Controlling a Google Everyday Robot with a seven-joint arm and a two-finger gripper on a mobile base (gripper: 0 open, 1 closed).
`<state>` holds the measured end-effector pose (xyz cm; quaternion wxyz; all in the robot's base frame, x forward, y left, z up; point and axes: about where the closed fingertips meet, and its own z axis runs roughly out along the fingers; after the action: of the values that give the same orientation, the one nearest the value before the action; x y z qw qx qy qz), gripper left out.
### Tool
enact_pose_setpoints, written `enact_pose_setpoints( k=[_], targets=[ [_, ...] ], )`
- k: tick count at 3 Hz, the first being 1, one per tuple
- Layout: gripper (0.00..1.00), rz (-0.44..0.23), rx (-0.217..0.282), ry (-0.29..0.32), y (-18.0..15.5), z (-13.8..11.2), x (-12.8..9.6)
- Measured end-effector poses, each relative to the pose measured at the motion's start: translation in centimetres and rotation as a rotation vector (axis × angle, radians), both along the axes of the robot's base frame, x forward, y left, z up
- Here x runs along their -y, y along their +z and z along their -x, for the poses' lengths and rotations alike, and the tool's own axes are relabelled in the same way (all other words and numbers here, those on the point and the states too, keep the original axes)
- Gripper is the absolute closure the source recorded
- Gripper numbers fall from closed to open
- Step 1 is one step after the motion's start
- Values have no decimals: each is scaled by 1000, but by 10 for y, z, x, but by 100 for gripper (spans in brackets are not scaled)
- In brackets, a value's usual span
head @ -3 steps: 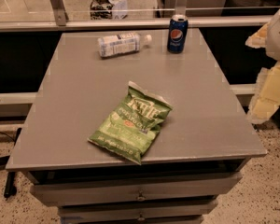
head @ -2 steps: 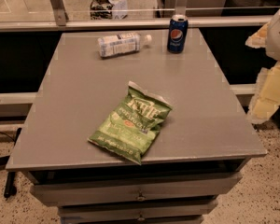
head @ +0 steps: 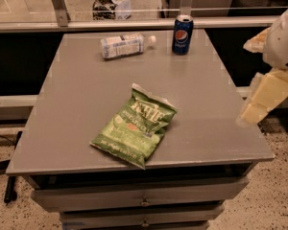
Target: Move green jalapeno chip bag near blue plastic bottle
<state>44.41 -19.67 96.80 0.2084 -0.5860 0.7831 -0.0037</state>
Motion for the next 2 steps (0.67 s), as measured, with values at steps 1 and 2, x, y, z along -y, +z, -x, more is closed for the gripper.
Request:
enact_pose_setpoints(
  k=[1,2],
  targets=[
    [0,-174,4,-26,-20,-11,-33],
    [0,-339,-24,-44,-40,-19,-71]
  ],
)
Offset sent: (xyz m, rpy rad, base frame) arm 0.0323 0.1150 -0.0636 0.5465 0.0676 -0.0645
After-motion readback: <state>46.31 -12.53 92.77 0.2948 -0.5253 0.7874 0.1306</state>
